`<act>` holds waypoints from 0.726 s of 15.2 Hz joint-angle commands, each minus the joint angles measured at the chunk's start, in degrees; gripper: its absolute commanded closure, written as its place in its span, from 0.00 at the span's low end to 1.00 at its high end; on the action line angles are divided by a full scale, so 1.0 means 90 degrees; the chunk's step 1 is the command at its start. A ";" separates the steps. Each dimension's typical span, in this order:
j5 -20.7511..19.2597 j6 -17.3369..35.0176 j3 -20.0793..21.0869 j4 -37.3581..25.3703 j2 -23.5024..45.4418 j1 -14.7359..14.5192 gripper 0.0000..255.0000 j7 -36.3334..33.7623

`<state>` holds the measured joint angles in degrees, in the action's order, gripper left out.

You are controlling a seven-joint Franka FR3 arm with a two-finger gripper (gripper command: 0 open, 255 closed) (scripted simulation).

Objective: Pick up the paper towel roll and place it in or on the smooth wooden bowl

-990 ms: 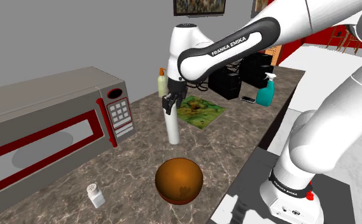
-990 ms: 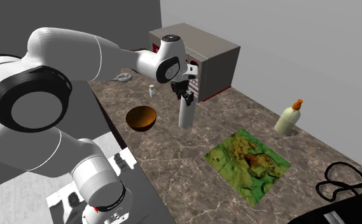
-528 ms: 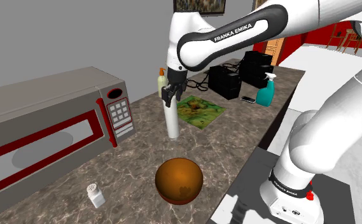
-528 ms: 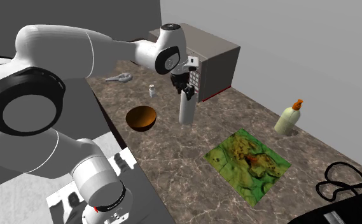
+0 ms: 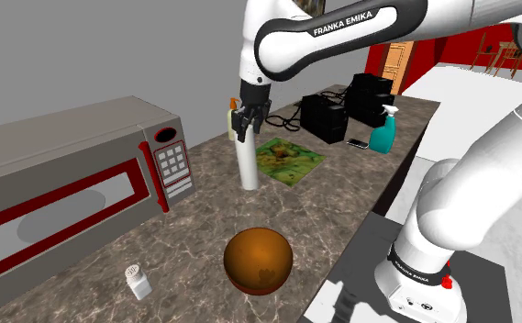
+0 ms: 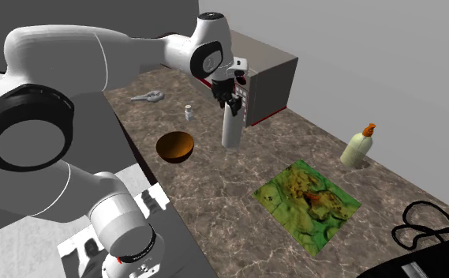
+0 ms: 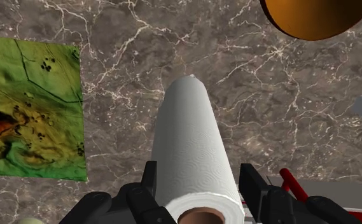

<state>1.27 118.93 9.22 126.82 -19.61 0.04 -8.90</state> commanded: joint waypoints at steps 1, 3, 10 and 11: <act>0.0000 -0.0179 -0.0010 -0.0157 -0.0019 0.0003 1.00 0.0010; 0.0000 -0.0351 -0.0016 -0.0319 -0.0030 0.0006 1.00 0.0014; 0.0020 -0.0908 0.0036 -0.0728 -0.0179 -0.0033 1.00 -0.0075; 0.0048 -0.1000 0.0103 -0.0678 -0.0323 -0.0080 1.00 -0.0175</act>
<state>1.50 110.85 9.61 120.55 -21.43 -0.31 -9.68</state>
